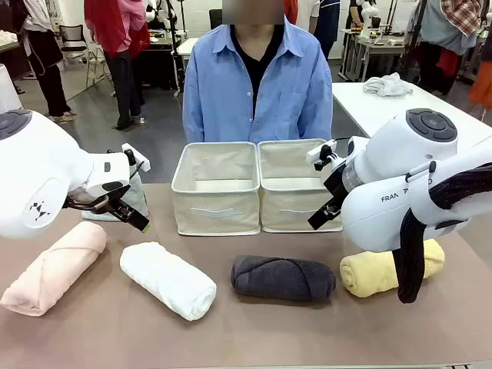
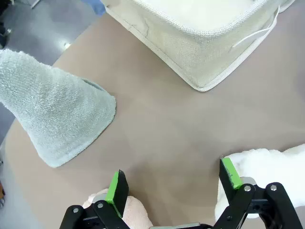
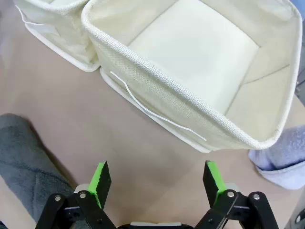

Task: Sort the towels based on their folding style.
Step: Pick up one triangle-folded towel and place it in the left Fabric basket.

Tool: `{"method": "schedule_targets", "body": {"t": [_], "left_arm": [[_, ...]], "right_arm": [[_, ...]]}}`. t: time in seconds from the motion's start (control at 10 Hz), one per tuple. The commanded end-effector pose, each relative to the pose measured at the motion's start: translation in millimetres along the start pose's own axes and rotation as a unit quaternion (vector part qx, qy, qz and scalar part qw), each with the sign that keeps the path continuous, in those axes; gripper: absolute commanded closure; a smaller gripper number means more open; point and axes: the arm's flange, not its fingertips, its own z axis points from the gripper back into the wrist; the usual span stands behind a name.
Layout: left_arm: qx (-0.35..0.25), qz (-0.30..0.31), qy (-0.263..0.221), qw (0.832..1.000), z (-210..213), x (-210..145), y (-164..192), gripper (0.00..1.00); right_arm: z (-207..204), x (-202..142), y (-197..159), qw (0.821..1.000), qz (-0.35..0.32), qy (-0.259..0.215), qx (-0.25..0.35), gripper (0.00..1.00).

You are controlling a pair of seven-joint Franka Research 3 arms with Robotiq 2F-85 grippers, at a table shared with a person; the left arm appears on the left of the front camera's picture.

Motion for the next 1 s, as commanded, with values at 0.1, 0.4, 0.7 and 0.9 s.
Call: {"method": "schedule_targets", "body": {"t": [0.1, 0.4, 0.7, 0.9], "left_arm": [[0.000, 0.000, 0.000, 1.000, 0.0, 0.0, 0.0, 0.00], [0.000, 0.000, 0.000, 1.000, 0.0, 0.0, 0.0, 0.00], [0.000, 0.000, 0.000, 1.000, 0.0, 0.0, 0.0, 0.00], [0.000, 0.000, 0.000, 1.000, 0.0, 0.0, 0.0, 0.00]], "right_arm": [[0.0, 0.0, 0.0, 1.000, 0.000, 0.000, 0.000, 0.00], [0.0, 0.0, 0.0, 1.000, 0.000, 0.000, 0.000, 0.00], [0.0, 0.0, 0.0, 1.000, 0.000, 0.000, 0.000, 0.00], [0.0, 0.0, 0.0, 1.000, 0.000, 0.000, 0.000, 0.00]]}}
